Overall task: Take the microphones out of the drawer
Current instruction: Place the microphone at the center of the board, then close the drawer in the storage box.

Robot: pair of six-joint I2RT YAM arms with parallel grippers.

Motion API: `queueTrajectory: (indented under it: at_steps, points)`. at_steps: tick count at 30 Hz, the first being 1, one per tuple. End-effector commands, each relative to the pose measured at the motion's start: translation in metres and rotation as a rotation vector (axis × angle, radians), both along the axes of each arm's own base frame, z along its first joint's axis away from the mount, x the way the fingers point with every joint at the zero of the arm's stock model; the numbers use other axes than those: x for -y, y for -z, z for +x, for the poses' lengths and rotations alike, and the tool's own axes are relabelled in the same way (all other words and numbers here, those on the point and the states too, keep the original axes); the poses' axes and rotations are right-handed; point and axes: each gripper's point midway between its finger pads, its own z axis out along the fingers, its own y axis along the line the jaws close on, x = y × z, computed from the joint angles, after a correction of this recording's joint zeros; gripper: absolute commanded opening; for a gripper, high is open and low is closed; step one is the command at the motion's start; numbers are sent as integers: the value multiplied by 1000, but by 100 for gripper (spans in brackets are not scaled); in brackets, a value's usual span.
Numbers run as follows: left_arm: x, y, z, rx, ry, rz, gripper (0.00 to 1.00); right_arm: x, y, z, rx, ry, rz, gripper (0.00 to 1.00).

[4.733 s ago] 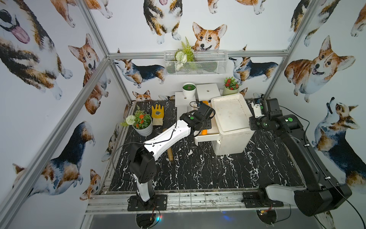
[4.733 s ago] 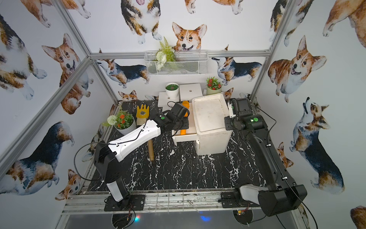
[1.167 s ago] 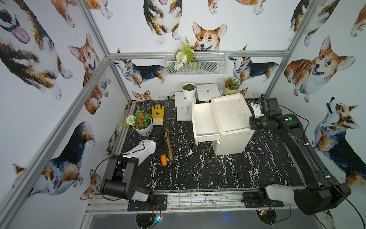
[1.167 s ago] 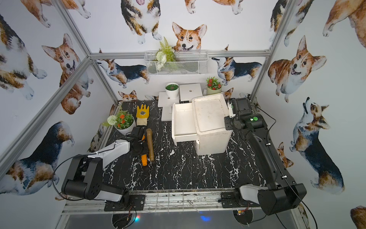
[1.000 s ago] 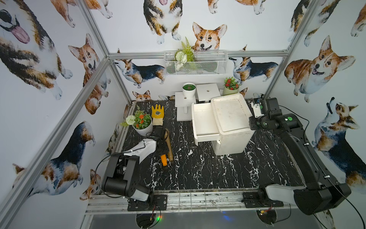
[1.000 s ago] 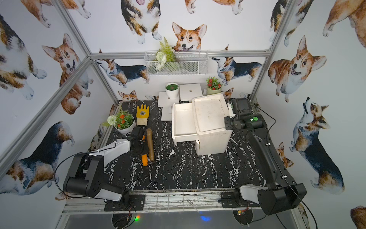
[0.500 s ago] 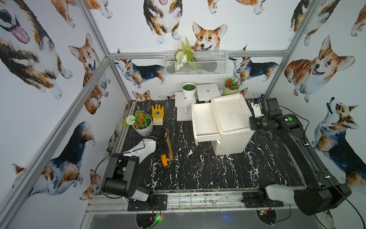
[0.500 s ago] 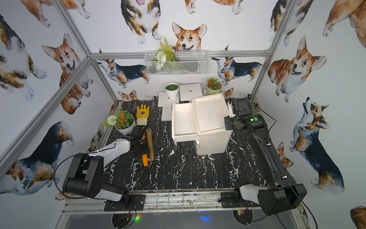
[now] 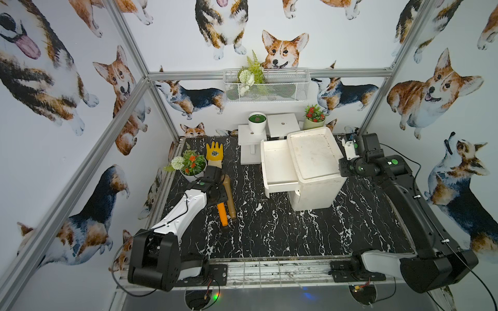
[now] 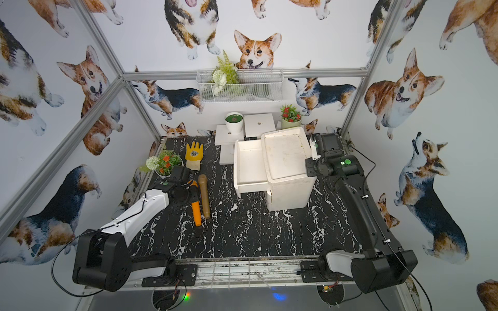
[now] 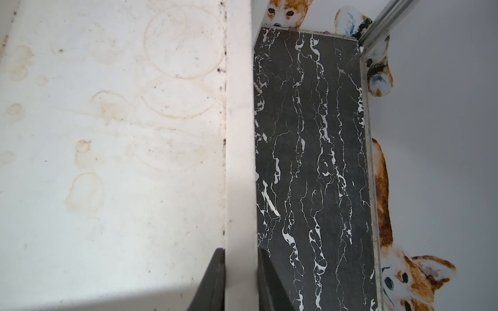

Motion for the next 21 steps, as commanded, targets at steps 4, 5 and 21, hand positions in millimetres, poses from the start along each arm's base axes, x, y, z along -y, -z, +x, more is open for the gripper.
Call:
queueTrajectory:
  at_steps: [4, 5, 21]
  points:
    - [23, -47, 12, 111, -2, -168, 54, -14, 24, -19, -130, -71, 35, 20]
    - [28, -55, 15, 136, -4, -201, 53, -13, 24, -19, -130, -71, 34, 20]
    - [118, -122, 38, 324, 76, -614, 0, -15, 25, -19, -136, -73, 39, 20]
